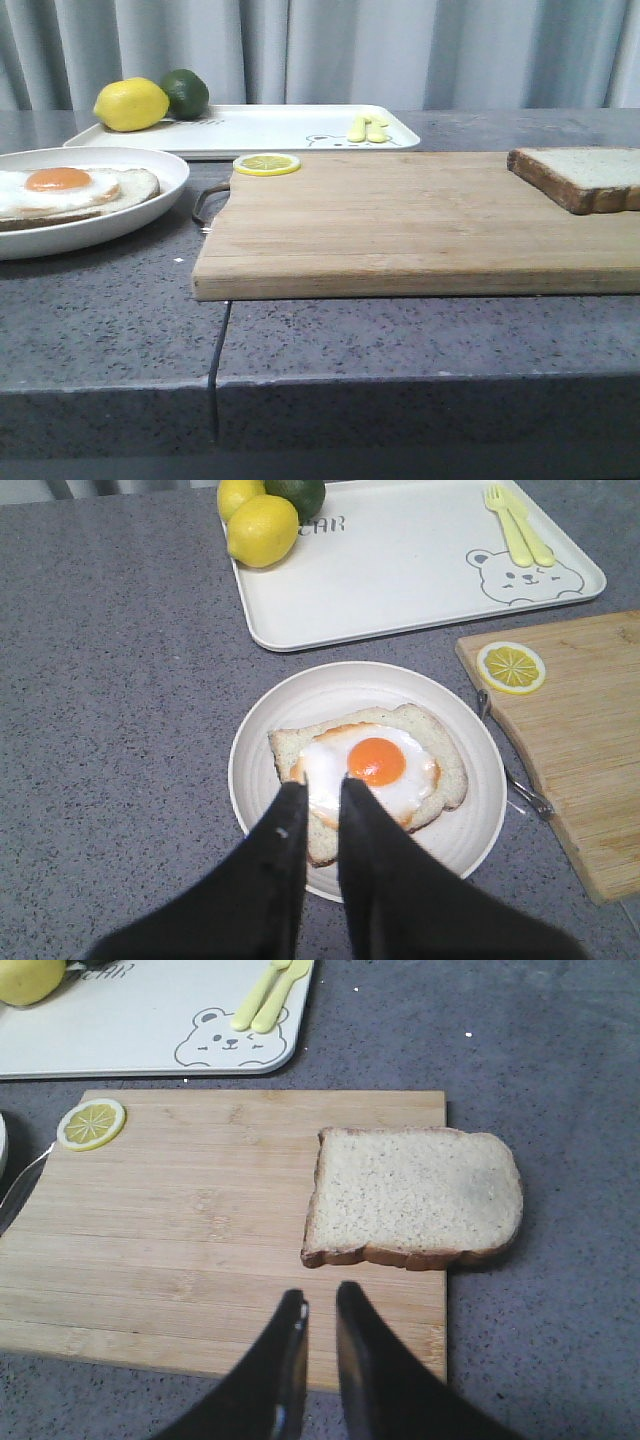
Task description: Place bread and move sandwich to tray
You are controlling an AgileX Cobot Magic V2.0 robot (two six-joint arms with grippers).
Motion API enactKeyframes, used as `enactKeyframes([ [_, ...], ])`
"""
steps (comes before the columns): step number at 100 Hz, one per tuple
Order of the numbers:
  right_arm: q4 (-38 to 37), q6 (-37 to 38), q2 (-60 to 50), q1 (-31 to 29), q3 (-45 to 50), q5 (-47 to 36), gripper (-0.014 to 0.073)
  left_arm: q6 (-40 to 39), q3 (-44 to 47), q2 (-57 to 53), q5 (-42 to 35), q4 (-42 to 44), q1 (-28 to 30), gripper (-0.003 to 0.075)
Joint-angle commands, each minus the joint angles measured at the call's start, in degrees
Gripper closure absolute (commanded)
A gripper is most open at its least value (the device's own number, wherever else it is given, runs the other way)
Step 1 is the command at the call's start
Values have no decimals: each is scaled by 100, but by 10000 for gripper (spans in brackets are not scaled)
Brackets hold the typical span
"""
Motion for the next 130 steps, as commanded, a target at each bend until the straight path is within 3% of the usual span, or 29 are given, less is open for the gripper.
enactKeyframes([
  [1,91,-7,37,-26,-203,-296,336,-5,-193,31,-289,-166,-40,516],
  [15,91,-7,37,-26,-203,-281,121,-5,-193,31,-289,-250,-40,278],
  [21,91,-7,37,-26,-203,-300,92,-5,-193,31,-289,-250,-40,190],
  [28,91,-7,37,-26,-203,-322,95,-5,-193,31,-289,-250,-40,139],
  [130,157,-7,37,-26,-203,-408,95,-5,-193,31,-301,-250,-40,309],
])
